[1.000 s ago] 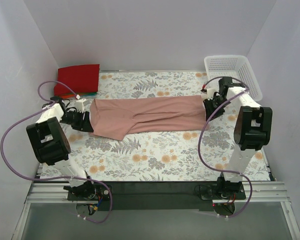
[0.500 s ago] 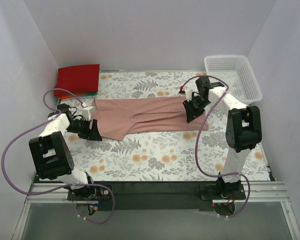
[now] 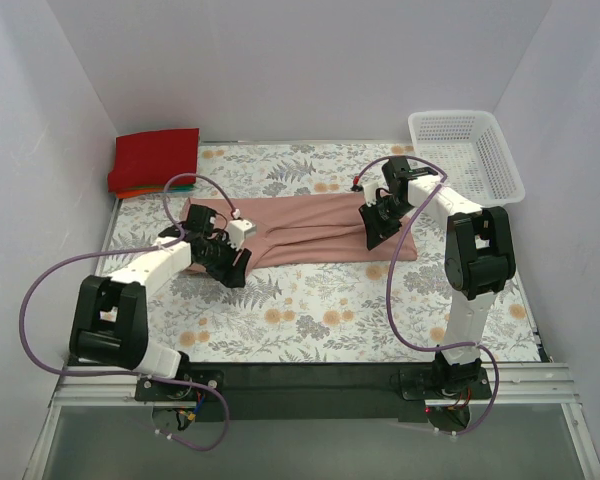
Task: Fold and stack the t-shirts
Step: Fold the tshirt
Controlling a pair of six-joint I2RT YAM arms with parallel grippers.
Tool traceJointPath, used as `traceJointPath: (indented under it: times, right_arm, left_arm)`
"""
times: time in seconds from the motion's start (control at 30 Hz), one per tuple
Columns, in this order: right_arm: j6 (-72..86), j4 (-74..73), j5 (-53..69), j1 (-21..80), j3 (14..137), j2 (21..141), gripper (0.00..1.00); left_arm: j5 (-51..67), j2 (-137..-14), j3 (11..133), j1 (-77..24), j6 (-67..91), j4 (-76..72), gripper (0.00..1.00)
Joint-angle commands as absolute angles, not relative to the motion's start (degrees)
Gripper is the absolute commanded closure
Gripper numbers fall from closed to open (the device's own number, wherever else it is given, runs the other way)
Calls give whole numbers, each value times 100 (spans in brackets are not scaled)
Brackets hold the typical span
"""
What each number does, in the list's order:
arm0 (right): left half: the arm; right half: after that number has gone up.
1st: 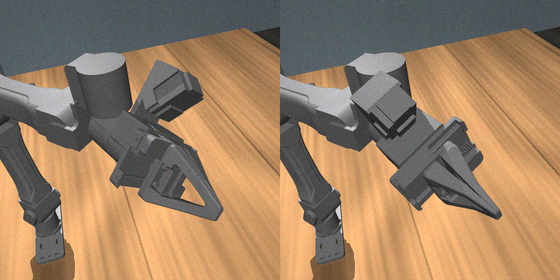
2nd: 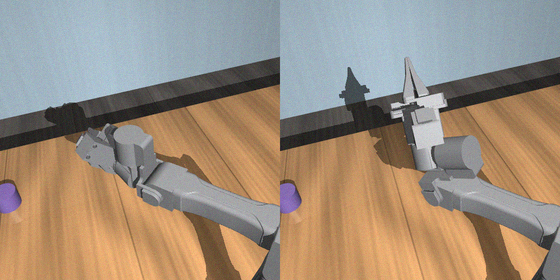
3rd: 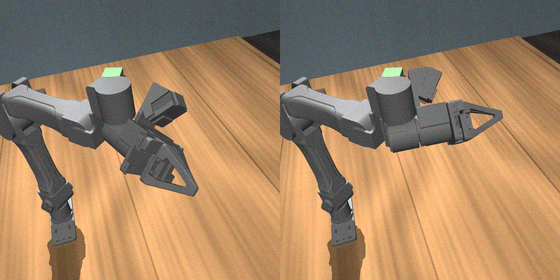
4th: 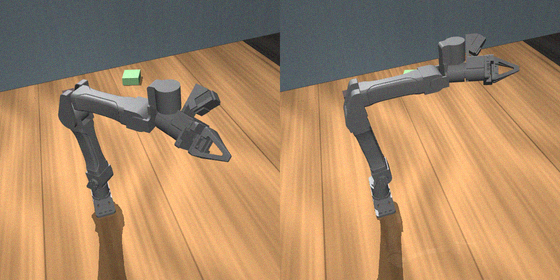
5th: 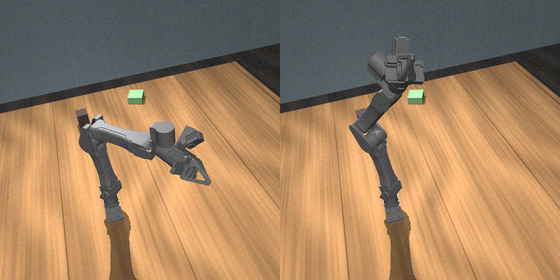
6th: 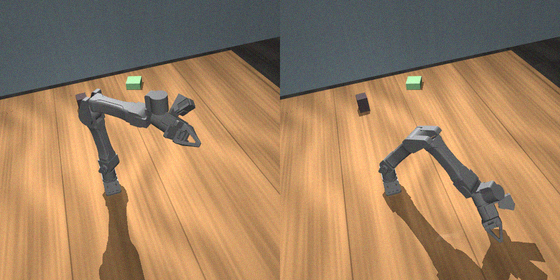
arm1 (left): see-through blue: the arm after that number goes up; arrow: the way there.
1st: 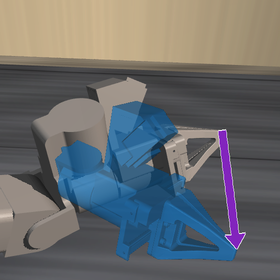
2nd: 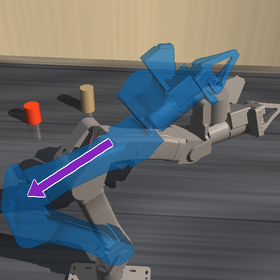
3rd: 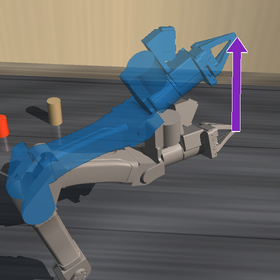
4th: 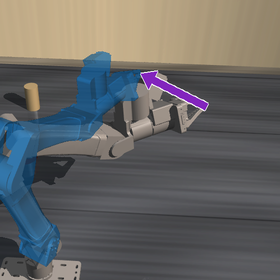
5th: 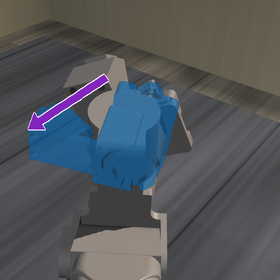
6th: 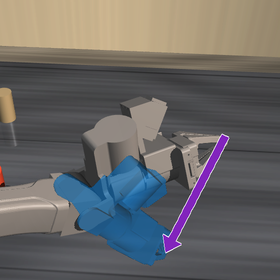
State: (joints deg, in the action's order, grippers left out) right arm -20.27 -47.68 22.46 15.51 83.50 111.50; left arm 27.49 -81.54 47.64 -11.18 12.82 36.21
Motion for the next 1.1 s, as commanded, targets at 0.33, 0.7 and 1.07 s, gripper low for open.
traceJointPath:
  times: [0.33,0.7,1.07]
  right_arm:
    - [-1977,-4614,2188,1564,8394,11188,77]
    - [-2057,-4562,2162,1547,8227,11162,81]
    - [-2057,-4544,2206,1521,8200,11188,82]
  left_arm:
    - [1494,-9079,4825,-1652,1907,2821,71]
    - [1687,-8807,5448,-1661,1846,3542,100]
    - [1530,-8938,5318,-1942,2065,3314,67]
